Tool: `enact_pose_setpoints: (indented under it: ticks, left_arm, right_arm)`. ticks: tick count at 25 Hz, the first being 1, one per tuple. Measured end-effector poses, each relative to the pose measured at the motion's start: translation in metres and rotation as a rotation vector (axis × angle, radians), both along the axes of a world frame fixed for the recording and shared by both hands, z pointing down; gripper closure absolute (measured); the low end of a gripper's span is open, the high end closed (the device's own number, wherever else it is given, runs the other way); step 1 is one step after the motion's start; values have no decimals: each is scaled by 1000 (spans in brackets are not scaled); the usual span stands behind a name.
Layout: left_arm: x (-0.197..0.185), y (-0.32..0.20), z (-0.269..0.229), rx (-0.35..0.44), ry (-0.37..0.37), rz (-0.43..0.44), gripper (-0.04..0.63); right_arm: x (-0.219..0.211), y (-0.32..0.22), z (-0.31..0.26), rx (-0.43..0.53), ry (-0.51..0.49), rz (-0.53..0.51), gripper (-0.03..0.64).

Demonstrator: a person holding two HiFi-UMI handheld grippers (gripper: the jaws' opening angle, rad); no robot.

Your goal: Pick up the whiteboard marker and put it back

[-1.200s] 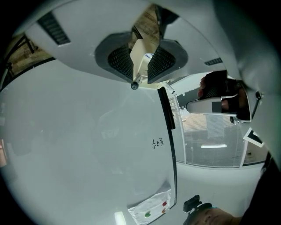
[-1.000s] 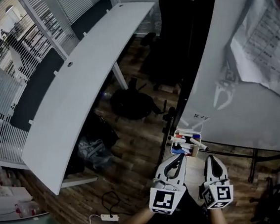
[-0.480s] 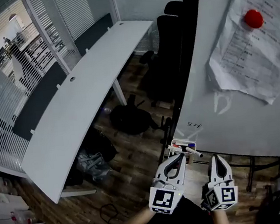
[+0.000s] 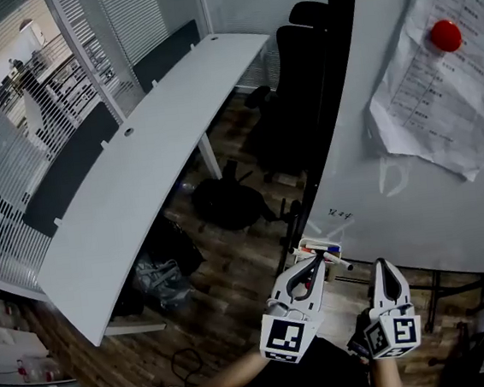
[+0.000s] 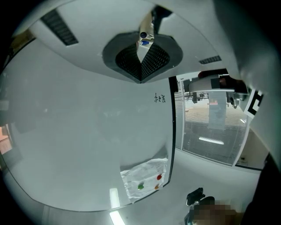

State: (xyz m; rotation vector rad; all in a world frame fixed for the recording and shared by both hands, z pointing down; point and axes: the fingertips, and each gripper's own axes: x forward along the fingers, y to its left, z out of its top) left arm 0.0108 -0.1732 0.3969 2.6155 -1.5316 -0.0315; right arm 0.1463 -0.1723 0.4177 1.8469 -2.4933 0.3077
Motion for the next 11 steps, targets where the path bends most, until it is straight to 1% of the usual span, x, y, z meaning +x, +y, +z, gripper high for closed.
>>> enact_pose_setpoints:
  ticks: [3,7,11]
  left_arm:
    - [1,-1,0,-2,-1,3,589]
    - [1,-3,0,-3,6,-3,589]
    - [1,-6,1,-8,-6,-1,589]
  right_arm:
    - [-2,-2,-2,3,-12,-17,604]
    - [-9,-6,-8,20,-61,-47,604]
    - [-10,-10,-9,29,-72,-58,604]
